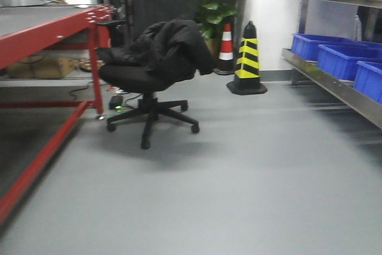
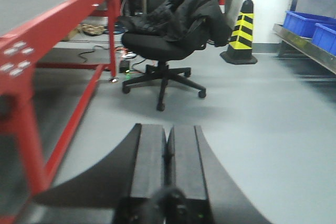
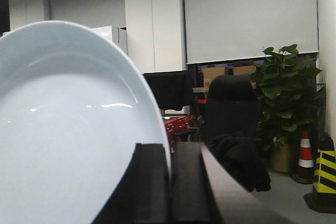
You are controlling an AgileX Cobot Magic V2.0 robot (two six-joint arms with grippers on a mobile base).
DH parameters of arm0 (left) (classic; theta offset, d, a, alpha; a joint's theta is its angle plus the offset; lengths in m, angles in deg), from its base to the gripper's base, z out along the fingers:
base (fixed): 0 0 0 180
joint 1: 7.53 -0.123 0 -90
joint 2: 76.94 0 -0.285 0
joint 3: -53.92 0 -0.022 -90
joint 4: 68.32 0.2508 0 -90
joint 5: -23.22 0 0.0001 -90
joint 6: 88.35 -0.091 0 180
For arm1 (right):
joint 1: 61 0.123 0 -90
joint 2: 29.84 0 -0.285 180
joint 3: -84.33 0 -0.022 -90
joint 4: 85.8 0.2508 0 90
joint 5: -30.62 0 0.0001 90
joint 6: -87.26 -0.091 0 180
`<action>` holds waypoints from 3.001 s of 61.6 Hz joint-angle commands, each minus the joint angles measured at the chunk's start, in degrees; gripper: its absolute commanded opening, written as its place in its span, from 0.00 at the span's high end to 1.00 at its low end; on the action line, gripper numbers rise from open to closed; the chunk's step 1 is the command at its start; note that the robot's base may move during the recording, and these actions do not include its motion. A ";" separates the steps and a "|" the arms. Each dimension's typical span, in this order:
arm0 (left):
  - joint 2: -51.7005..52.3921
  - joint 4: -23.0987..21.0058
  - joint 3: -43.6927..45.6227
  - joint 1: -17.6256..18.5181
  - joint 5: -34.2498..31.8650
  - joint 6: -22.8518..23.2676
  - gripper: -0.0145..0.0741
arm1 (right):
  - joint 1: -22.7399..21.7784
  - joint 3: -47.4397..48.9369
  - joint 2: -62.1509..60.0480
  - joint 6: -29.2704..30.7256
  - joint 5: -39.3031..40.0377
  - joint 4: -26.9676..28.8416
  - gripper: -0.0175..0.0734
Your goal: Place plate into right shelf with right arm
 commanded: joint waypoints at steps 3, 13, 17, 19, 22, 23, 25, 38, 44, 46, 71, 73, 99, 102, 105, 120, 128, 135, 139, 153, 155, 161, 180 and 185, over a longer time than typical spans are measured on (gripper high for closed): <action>0.37 -0.33 -0.46 0.40 -4.91 0.19 0.89 | -0.11 1.75 0.56 0.34 4.13 -0.37 0.74; 0.37 -0.33 -0.46 0.40 -4.91 0.19 0.89 | -0.11 1.75 0.56 0.34 4.13 -0.37 0.74; 0.37 -0.33 -0.46 0.40 -4.91 0.19 0.89 | -0.11 1.75 0.56 0.34 4.13 -0.37 0.74; 0.37 -0.33 -0.46 0.40 -4.91 0.19 0.89 | -0.11 1.75 0.56 0.34 4.13 -0.37 0.74; 0.37 -0.33 -0.46 0.40 -4.91 0.19 0.89 | -0.11 1.75 0.56 0.34 4.13 -0.37 0.74; 0.37 -0.33 -0.46 0.40 -4.91 0.19 0.89 | -0.11 1.75 0.56 0.34 4.13 -0.37 0.74; 0.37 -0.33 -0.46 0.40 -4.91 0.19 0.89 | -0.11 1.75 0.56 0.34 4.13 -0.37 0.74; 0.37 -0.33 -0.46 0.40 -4.91 0.19 0.89 | -0.11 1.75 0.56 0.34 4.13 -0.37 0.74; 0.37 -0.33 -0.46 0.40 -4.91 0.19 0.89 | -0.11 1.75 0.56 0.34 4.13 -0.37 0.74; 0.37 -0.33 -0.46 0.40 -4.91 0.19 0.89 | -0.11 1.75 0.56 0.34 4.13 -0.37 0.74; 0.37 -0.33 -0.46 0.40 -4.91 0.19 0.89 | -0.11 1.75 0.56 0.34 4.13 -0.37 0.74; 0.37 -0.33 -0.46 0.40 -4.91 0.19 0.89 | -0.11 1.75 0.56 0.34 4.13 -0.37 0.74; 0.37 -0.33 -0.46 0.40 -4.91 0.19 0.89 | -0.11 1.75 0.56 0.34 4.07 -0.37 0.74; 0.37 -0.33 -0.46 0.40 -4.91 0.19 0.89 | -0.11 1.75 0.56 0.34 4.07 -0.37 0.74; 0.37 -0.33 -0.46 0.40 -4.91 0.19 0.89 | -0.11 1.75 0.56 0.34 4.07 -0.37 0.74; 0.37 -0.33 -0.46 0.40 -4.91 0.19 0.89 | -0.11 1.75 0.56 0.34 4.07 -0.37 0.74; 0.37 -0.33 -0.46 0.40 -4.91 0.19 0.89 | -0.11 1.75 0.56 0.34 4.07 -0.37 0.74; 0.37 -0.33 -0.46 0.40 -4.91 0.19 0.89 | -0.11 1.75 0.56 0.34 4.07 -0.37 0.74; 0.37 -0.33 -0.46 0.40 -4.91 0.19 0.89 | -0.11 1.75 0.56 0.34 4.07 -0.37 0.74; 0.37 -0.33 -0.46 0.40 -4.91 0.19 0.89 | -0.11 1.75 0.56 0.34 4.07 -0.37 0.74; 0.37 -0.33 -0.46 0.40 -4.91 0.19 0.89 | -0.11 1.75 0.56 0.34 4.07 -0.37 0.74; 0.37 -0.33 -0.46 0.40 -4.91 0.19 0.89 | -0.11 1.75 0.56 0.34 4.07 -0.37 0.74; 0.37 -0.33 -0.46 0.40 -4.91 0.19 0.89 | -0.11 1.75 0.56 0.34 4.94 -0.37 0.74; 0.37 -0.33 -0.46 0.40 -4.91 0.19 0.89 | -0.11 1.88 0.56 0.34 7.46 -0.30 0.74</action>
